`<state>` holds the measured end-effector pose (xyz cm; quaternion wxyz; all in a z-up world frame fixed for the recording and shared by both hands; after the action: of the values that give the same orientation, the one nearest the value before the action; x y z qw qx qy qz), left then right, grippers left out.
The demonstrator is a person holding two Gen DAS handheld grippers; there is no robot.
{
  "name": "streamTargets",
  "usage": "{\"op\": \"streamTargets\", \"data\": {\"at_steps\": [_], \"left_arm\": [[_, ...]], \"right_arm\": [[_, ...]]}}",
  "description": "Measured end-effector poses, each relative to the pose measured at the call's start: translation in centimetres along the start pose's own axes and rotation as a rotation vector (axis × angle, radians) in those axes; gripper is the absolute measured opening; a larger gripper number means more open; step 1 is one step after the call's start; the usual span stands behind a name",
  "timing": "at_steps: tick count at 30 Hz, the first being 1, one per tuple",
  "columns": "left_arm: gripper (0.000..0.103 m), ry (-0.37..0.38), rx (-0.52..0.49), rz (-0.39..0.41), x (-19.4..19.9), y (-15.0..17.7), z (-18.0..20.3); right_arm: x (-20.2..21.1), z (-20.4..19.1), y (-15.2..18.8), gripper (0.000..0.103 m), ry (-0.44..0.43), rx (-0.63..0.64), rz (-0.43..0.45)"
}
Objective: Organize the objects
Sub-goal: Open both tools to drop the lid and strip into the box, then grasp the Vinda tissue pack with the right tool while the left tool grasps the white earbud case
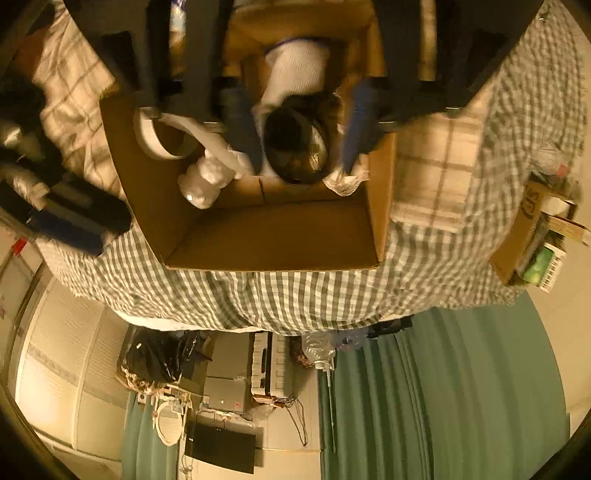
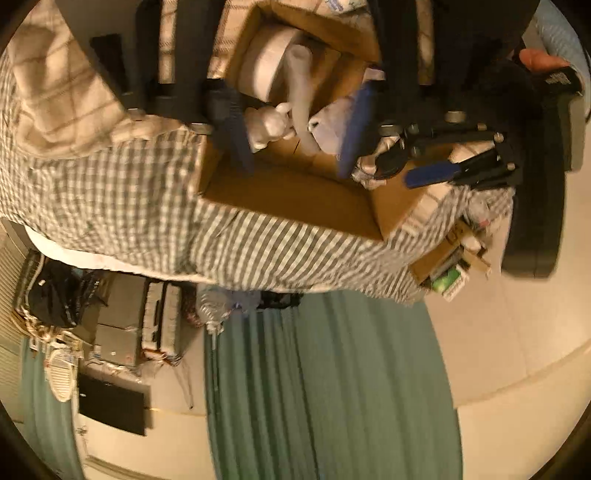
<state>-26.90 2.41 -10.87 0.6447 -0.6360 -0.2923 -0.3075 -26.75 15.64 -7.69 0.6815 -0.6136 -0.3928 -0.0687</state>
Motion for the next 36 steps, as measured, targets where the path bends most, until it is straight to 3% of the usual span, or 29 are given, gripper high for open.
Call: {"op": "streamTargets", "data": {"at_steps": [2,7,12,20,27,32,36], "left_arm": [[0.071,-0.005,-0.025,0.01,1.6,0.3,0.3],[0.092,0.004,-0.026,0.043,6.4,1.3,0.5],[0.103,0.008,-0.031,0.08,10.9,2.8,0.2],[0.103,0.045,-0.012,0.09,14.6,7.1,-1.2],[0.103,-0.041,0.094,0.11,12.4,12.0,-4.1],[0.103,-0.039,0.1,0.008,8.1,15.4,-4.8],[0.103,-0.093,0.131,-0.056,5.7,17.0,-6.1]], "right_arm": [[1.8,0.2,-0.2,0.057,0.012,-0.025,0.012],[6.4,-0.9,-0.2,0.064,0.068,0.002,0.031],[11.6,-2.1,-0.6,0.074,0.127,0.03,0.045],[16.5,-4.4,2.3,0.091,0.183,0.036,0.022],[12.8,-6.1,10.4,0.091,0.155,0.012,-0.117],[7.4,-7.6,14.4,0.091,0.171,0.115,-0.228],[4.5,-8.4,16.9,0.091,0.155,0.136,-0.338]]}}
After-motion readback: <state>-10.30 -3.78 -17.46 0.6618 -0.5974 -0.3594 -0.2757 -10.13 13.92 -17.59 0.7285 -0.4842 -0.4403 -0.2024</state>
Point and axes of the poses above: each gripper's, at about its wrist camera, not at the fingertips, and x roughly against the way its jaws point, z to its right, y to its underside, the point moved 6 cm from there along -x, roughly the way its jaws point, and after that the axes turned 5 degrees about x, right-handed, at the moved point
